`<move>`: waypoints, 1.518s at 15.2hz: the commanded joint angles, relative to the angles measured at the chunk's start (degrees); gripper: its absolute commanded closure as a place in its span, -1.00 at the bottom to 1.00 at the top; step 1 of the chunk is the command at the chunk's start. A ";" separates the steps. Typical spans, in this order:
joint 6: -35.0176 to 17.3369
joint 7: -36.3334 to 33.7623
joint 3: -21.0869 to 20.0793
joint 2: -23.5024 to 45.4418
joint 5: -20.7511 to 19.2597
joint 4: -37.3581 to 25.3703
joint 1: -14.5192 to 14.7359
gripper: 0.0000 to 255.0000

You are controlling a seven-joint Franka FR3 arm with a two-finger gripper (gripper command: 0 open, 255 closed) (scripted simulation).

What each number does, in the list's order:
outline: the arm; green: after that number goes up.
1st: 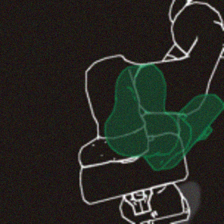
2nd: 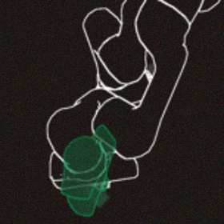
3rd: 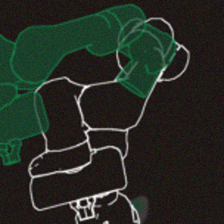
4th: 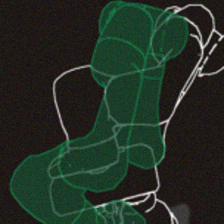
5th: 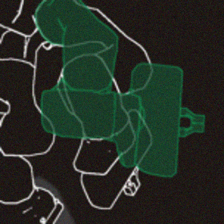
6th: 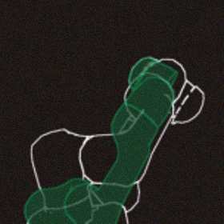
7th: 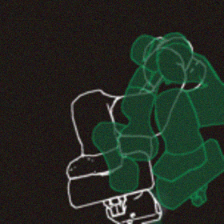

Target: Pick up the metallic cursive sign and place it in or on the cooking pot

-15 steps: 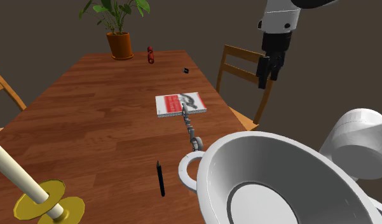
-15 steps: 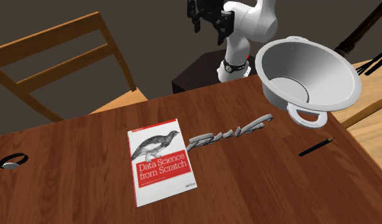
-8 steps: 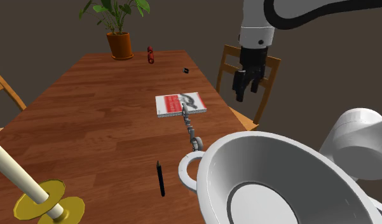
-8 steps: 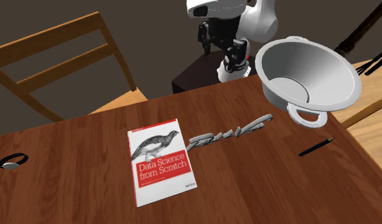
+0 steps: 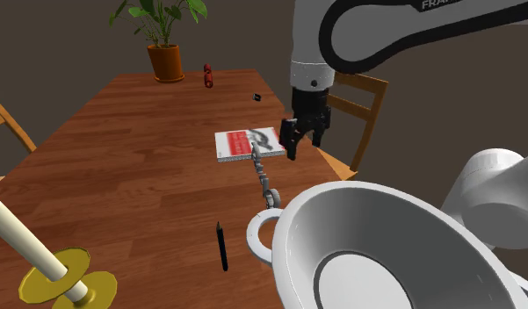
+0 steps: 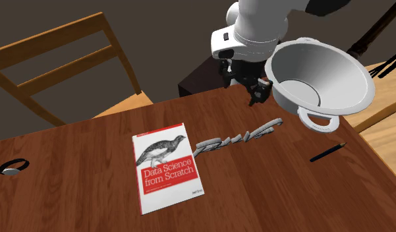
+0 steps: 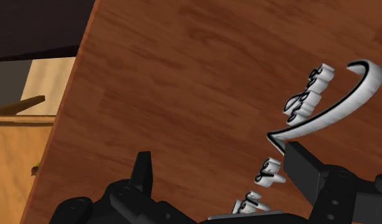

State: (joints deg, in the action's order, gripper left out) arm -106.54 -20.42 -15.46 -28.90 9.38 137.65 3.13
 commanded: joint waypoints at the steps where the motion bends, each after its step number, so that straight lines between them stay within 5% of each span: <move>1: -2.80 -2.77 -2.11 3.37 0.50 -1.37 0.30 -1.00; 7: -9.89 -10.83 -7.57 14.16 -0.71 -6.95 0.53 -1.00; 15: -16.04 -11.29 -8.35 16.55 -1.06 -3.11 0.63 -1.00; 22: -16.03 -11.29 -8.34 16.55 -1.06 -3.12 0.63 -1.00; 23: -16.03 -11.29 -8.34 16.55 -1.06 -3.12 0.63 1.00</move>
State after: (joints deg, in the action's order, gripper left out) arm -122.57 -31.71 -23.80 -12.35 8.32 134.53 3.76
